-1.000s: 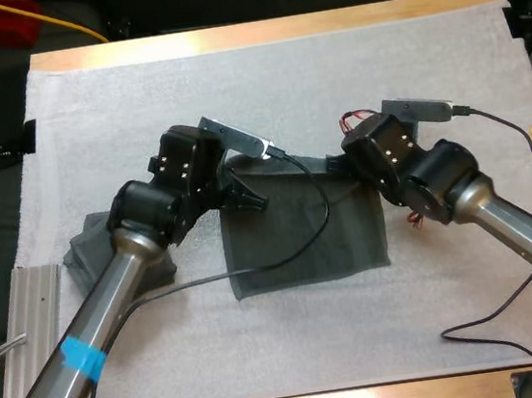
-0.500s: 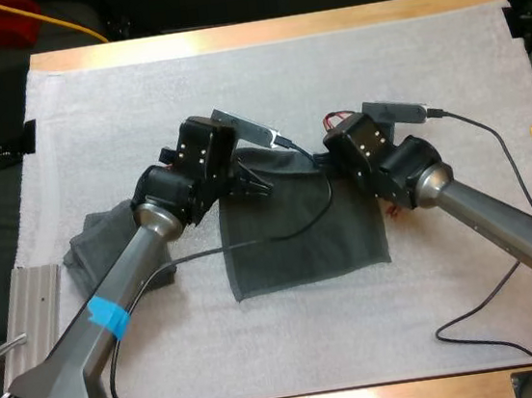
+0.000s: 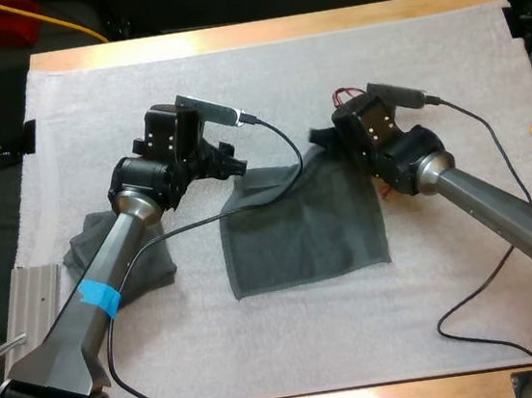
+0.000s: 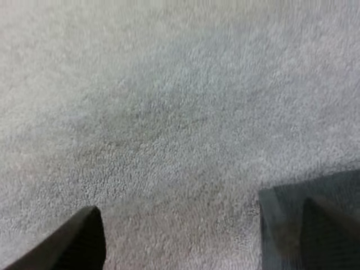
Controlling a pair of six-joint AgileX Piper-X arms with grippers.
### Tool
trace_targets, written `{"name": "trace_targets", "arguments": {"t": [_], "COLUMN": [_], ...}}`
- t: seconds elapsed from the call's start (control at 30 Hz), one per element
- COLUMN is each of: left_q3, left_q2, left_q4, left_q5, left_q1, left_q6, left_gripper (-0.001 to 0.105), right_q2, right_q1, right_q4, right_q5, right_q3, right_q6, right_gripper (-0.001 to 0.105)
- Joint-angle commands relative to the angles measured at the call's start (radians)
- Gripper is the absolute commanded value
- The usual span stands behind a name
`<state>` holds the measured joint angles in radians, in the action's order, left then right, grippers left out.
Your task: Pick towel from pile, fold and stack
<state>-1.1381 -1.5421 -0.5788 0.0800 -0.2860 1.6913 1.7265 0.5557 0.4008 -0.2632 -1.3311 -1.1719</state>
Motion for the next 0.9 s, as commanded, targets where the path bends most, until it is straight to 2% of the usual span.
{"name": "trace_targets", "arguments": {"t": [0.0,0.17,0.27,0.53,0.87], "left_q3": [-0.002,-0.002,-0.002,-0.002,-0.002], "left_q2": [0.003,0.022,0.047,0.149,0.317], "left_q4": [0.009,-0.016,-0.033,-0.087,-0.270], "left_q5": [-0.002,-0.002,-0.002,-0.009,-0.011], "left_q1": [-0.001,-0.001,-0.001,-0.001,-0.001], "left_q6": [0.001,0.001,0.001,0.001,0.005], "left_gripper": [0.069,0.069,0.069,0.069,0.069], "right_q2": [-0.003,-0.004,-0.017,-0.104,-0.244], "right_q1": [-0.004,-0.006,-0.006,-0.006,-0.004], "right_q4": [-0.035,-0.107,-0.101,0.015,0.200], "right_q5": [0.015,0.018,0.019,0.021,0.021], "right_q3": [-0.004,-0.004,-0.004,-0.004,-0.004], "right_q6": [-0.018,-0.183,-0.277,-0.384,-0.387], "right_gripper": [0.053,0.074,0.079,0.079,0.079]}}
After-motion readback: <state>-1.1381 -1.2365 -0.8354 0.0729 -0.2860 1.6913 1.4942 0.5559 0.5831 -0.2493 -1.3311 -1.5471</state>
